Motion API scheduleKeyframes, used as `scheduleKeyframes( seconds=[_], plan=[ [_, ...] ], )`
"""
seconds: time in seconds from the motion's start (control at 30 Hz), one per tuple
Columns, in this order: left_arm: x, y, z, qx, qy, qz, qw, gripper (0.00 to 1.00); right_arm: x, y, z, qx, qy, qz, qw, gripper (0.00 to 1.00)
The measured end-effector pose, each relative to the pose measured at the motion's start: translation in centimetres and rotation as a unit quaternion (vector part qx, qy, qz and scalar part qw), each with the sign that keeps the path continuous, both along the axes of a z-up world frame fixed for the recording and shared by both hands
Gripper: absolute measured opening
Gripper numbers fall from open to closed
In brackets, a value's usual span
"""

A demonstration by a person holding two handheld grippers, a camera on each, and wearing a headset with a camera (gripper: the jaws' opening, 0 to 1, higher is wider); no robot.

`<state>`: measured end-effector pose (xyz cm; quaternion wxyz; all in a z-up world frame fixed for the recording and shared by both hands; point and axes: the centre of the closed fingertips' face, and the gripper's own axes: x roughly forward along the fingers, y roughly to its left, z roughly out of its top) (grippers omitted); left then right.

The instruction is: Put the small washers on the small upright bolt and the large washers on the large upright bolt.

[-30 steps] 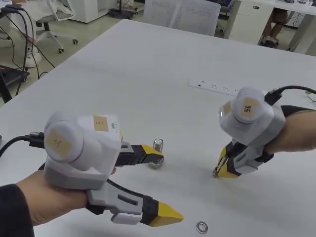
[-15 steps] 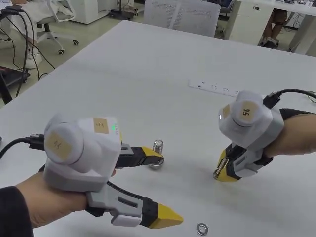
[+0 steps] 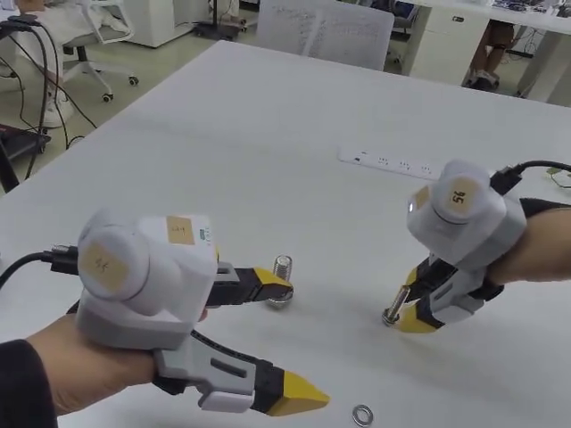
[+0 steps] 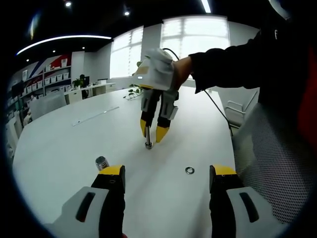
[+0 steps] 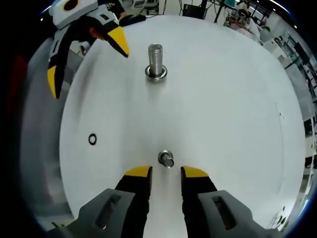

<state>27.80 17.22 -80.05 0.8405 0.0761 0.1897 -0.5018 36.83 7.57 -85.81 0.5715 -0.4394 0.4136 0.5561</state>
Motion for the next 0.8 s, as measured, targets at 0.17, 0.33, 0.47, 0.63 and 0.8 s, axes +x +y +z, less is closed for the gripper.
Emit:
scheduleKeyframes(
  seconds=[0.17,0.33,0.47,0.63,0.8],
  plan=[
    [0.0,0.0,0.1,-0.001,-0.001,0.000,1.0000,0.69,-0.3,-0.8,0.1,0.000,0.001,-0.011,0.9999,0.25],
    [0.0,-0.1,0.0,-0.001,-0.001,-0.001,1.0000,0.69,-0.8,-1.7,-0.1,-0.002,0.003,-0.019,0.9998,0.26],
    [0.0,-0.1,0.0,0.000,-0.001,-0.002,1.0000,0.69,-1.5,-2.4,-0.4,-0.004,0.006,-0.024,0.9997,0.26],
    [-0.1,-0.2,0.0,0.000,-0.001,-0.003,1.0000,0.69,-2.5,-2.6,-0.4,0.000,0.013,-0.030,0.9995,0.26],
    [-0.2,-0.2,0.0,0.001,-0.002,-0.003,1.0000,0.69,-3.6,-2.5,-0.6,0.000,0.016,-0.027,0.9995,0.26]
  ],
)
